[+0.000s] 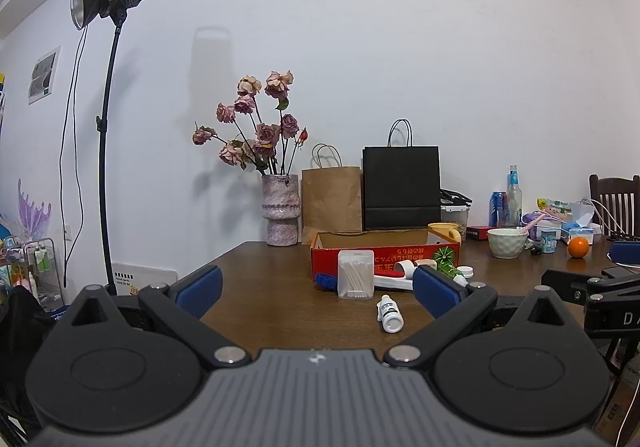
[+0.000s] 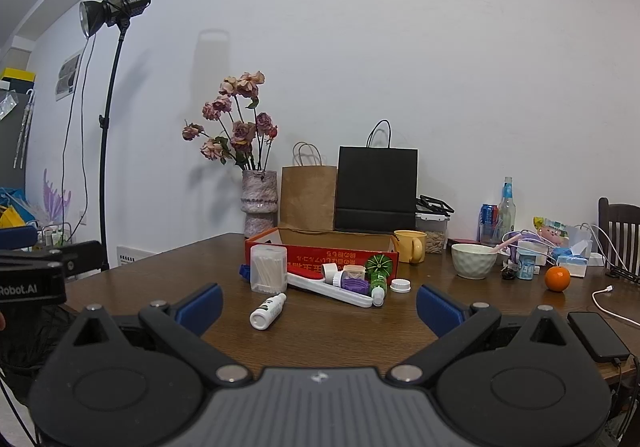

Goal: Organize rigid objects

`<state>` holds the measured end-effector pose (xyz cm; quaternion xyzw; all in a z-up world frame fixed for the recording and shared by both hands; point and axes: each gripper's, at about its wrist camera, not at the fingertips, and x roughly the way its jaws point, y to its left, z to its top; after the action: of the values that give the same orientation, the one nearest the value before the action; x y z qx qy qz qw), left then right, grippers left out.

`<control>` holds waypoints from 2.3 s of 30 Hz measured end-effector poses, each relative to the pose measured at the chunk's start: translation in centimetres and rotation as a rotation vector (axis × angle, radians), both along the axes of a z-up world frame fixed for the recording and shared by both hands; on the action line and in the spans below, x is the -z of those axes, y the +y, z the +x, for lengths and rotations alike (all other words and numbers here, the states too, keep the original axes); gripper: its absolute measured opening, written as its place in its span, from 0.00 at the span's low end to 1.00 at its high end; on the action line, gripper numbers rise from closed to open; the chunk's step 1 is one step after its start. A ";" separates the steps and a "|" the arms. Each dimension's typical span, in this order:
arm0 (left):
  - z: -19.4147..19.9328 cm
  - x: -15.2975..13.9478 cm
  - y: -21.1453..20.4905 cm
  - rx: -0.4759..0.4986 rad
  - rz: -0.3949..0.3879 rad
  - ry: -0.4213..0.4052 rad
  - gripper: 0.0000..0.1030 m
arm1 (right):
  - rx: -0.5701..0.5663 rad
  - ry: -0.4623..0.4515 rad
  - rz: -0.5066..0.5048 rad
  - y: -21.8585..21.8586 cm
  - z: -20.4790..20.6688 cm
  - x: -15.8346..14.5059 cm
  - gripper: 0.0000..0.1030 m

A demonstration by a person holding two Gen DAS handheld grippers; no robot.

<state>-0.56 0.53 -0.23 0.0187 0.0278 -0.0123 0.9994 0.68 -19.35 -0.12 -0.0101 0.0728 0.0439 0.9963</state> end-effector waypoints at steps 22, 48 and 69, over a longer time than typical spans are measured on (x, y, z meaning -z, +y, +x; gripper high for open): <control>0.1 -0.2 0.4 0.009 -0.003 0.002 1.00 | 0.007 0.002 0.006 -0.3 0.1 -0.3 1.00; 6.5 -1.1 0.8 -0.015 0.067 -0.015 1.00 | 0.089 -0.029 -0.014 -2.4 6.8 -0.8 1.00; 21.8 2.5 -1.5 0.146 -0.065 0.377 1.00 | -0.074 0.274 0.018 -3.6 24.0 2.3 0.91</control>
<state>21.22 -0.99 -2.73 -0.0144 0.2127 -0.0891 0.9729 24.69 -22.92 -2.42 0.0022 0.2072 0.0820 0.9749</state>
